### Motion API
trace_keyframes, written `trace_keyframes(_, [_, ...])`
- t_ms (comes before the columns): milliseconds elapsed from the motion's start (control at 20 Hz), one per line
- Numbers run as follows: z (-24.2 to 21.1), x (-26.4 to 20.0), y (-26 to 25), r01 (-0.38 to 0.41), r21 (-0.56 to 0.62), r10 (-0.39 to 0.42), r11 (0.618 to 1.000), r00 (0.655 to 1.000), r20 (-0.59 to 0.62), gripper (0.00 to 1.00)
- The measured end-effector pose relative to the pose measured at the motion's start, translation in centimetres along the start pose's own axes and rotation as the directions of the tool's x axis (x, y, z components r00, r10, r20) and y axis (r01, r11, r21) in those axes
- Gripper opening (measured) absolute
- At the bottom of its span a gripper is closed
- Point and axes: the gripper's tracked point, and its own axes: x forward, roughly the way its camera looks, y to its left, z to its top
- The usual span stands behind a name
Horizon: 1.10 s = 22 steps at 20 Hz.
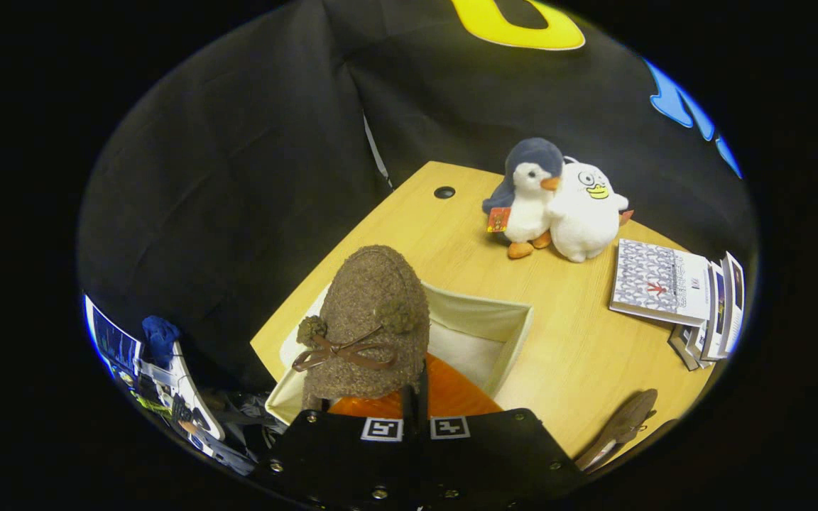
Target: Open the storage box then place both shoes into the box .Put the left shoe in first, then the right shoe, with the right side of both shoes facing outward in a uniform manner.
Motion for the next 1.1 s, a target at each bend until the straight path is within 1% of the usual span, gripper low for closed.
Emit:
trace_keyframes(100, [-1.3, 2.2, 0.2, 0.018, -0.014, -0.018, 1.000, 0.999, -0.046, 0.00])
trace_keyframes(250, [-2.7, 5.3, 0.2, 0.064, -0.031, -0.067, 0.997, 0.992, -0.109, 0.00])
trace_keyframes(500, [-5.2, 9.1, 0.0, 0.137, -0.087, -0.154, 0.987, 0.960, -0.234, 0.00])
trace_keyframes(650, [-6.6, 10.7, -0.4, 0.156, -0.069, -0.170, 0.985, 0.944, -0.284, 0.01])
trace_keyframes(750, [-6.7, 11.3, -0.4, 0.149, -0.057, -0.160, 0.987, 0.942, -0.294, 0.01])
trace_keyframes(800, [-6.8, 11.0, -0.7, 0.161, -0.067, -0.174, 0.985, 0.938, -0.301, 0.11])
trace_keyframes(850, [-6.8, 10.9, -0.7, 0.160, -0.071, -0.174, 0.984, 0.938, -0.299, 0.17])
trace_keyframes(950, [-6.3, 9.7, -0.8, 0.169, -0.082, -0.186, 0.982, 0.941, -0.281, 0.36])
trace_keyframes(1000, [-6.0, 9.0, -0.6, 0.163, -0.084, -0.180, 0.983, 0.946, -0.271, 0.49])
trace_keyframes(1050, [-5.8, 8.4, -0.1, 0.141, -0.075, -0.156, 0.987, 0.951, -0.265, 0.58])
trace_keyframes(1100, [-5.4, 7.6, 0.5, 0.117, -0.063, -0.129, 0.991, 0.957, -0.260, 0.71])
